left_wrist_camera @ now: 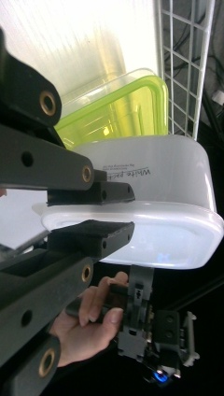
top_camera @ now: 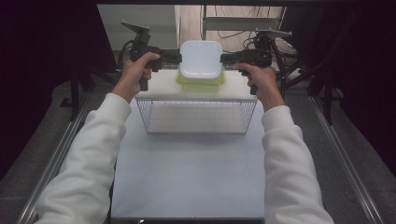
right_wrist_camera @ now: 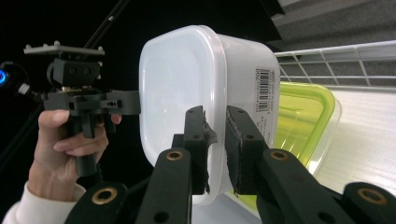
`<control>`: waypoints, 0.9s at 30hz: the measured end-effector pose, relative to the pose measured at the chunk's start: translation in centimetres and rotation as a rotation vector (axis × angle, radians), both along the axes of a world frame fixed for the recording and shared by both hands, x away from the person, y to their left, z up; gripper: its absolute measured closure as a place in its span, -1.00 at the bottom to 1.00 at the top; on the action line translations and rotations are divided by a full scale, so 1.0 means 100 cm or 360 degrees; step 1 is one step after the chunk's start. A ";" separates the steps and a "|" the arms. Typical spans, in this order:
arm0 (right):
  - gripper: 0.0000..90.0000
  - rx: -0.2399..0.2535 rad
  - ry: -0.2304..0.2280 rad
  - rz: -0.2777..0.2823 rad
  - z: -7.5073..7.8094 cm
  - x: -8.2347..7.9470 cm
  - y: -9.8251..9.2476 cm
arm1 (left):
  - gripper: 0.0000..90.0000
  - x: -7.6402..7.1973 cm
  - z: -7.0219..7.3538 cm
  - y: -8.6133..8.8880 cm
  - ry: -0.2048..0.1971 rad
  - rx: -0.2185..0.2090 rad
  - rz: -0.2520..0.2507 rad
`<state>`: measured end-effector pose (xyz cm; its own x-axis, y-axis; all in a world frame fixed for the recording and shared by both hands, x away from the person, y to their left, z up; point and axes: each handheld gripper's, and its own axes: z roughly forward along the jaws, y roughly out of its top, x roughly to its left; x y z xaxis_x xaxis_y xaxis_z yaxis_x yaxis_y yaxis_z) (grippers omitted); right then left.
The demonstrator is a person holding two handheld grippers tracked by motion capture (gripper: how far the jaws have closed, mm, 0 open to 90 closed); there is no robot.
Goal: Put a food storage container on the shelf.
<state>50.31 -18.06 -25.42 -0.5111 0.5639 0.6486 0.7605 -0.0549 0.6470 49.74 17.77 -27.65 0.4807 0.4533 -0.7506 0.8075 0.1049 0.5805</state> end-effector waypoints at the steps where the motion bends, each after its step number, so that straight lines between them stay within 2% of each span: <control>1: 0.74 0.0009 0.0017 -0.0011 0.000 0.001 0.000 | 0.77 0.002 -0.001 0.001 0.0020 -0.0024 0.0005; 7: 0.72 0.0104 0.0104 -0.0087 -0.007 0.012 -0.002 | 0.75 0.013 -0.007 0.001 0.0109 -0.0120 0.0042; 11: 0.71 0.0175 0.0158 -0.0111 -0.012 0.019 -0.004 | 0.74 0.019 -0.011 0.001 0.0147 -0.0178 0.0065; 14: 0.71 0.0222 0.0214 -0.0125 -0.014 0.022 -0.005 | 0.73 0.022 -0.014 0.002 0.0166 -0.0195 0.0079; 17: 0.71 0.0214 0.0232 -0.0144 -0.018 0.024 -0.005 | 0.70 0.024 -0.017 0.002 0.0178 -0.0201 0.0096; 19: 0.71 0.0238 0.0238 -0.0140 -0.019 0.024 -0.006 | 0.70 0.024 -0.018 0.002 0.0170 -0.0205 0.0099; 24: 0.69 0.0231 0.0204 -0.0146 -0.020 0.024 -0.005 | 0.67 0.022 -0.018 0.000 0.0135 -0.0189 0.0108; 26: 0.63 0.0222 0.0195 -0.0149 -0.018 0.023 -0.004 | 0.57 0.021 -0.017 -0.002 0.0098 -0.0175 0.0107; 27: 0.55 0.0209 0.0152 -0.0148 -0.018 0.022 -0.004 | 0.48 0.020 -0.016 -0.003 0.0077 -0.0169 0.0109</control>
<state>52.49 -18.47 -27.21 -0.3933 0.5134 0.7627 0.8058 -0.2070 0.5549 51.73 17.48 -29.21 0.4133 0.4003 -0.8179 0.8233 0.2196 0.5234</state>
